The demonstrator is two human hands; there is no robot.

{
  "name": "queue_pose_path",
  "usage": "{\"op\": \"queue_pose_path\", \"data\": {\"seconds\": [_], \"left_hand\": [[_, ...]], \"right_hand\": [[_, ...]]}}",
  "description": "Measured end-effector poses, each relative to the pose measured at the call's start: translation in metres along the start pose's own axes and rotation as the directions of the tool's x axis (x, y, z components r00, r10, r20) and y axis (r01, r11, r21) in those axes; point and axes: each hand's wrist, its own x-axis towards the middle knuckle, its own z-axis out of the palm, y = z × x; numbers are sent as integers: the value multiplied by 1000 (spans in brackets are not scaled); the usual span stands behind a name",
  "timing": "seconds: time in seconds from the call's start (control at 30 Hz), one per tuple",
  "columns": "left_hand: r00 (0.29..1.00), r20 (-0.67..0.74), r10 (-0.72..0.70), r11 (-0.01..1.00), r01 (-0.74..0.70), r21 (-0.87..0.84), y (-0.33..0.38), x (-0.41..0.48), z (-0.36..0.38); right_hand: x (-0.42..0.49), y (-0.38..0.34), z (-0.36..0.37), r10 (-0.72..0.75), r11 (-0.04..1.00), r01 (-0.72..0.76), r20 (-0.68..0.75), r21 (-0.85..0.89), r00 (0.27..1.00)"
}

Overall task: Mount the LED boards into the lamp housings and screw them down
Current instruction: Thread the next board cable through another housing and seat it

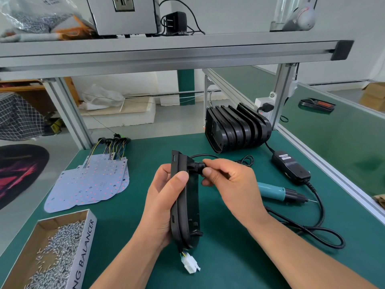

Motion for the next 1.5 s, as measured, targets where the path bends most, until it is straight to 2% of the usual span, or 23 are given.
{"op": "queue_pose_path", "data": {"seconds": [0.1, 0.2, 0.27, 0.43, 0.6, 0.77, 0.83, 0.93, 1.07, 1.23, 1.37, 1.5], "left_hand": [[1000, -7, -6, 1000, 6, 5, 0, 0, -1], [999, -35, -20, 1000, 20, -4, 1, 1, -2], [999, -40, -33, 999, 33, -12, 1, 1, -3], [989, -33, -148, 987, 145, -71, 2, 1, -5], [978, -24, -209, 968, 203, -145, 7, 0, -4], [976, -13, -215, 964, 210, -166, 10, -2, 0], [978, -7, -208, 966, 204, -158, 12, -3, 1], [981, 1, -193, 970, 191, -150, 12, -3, 1], [989, 16, -150, 985, 151, -86, 8, 1, -1], [993, 41, -108, 994, 108, -13, 5, 2, -4], [992, 60, -114, 993, 115, -28, 4, 2, -6], [993, 97, -62, 998, 62, 0, 1, 3, -6]], "right_hand": [[1, 3, 0, -4, 998, 4, 4, -56, 1000], [2, 6, -2, 66, 995, -70, 52, 72, 996], [2, 6, -4, 60, 995, -68, 96, 80, 994], [3, 9, -10, -98, 957, 136, 154, -257, 983], [5, 5, -13, -231, 849, 304, 213, -433, 949], [7, 6, -11, -444, 656, 458, 184, -599, 877], [8, 7, -10, -487, 622, 487, 183, -613, 854], [7, 9, -7, -475, 681, 472, 153, -560, 867], [6, 10, -5, -325, 841, 326, 80, -431, 942], [7, 6, -4, -197, 918, 208, 66, -338, 978], [10, 5, -11, -2, 983, 24, 120, -182, 993], [3, 5, -10, 11, 986, -1, 59, -170, 998]]}}
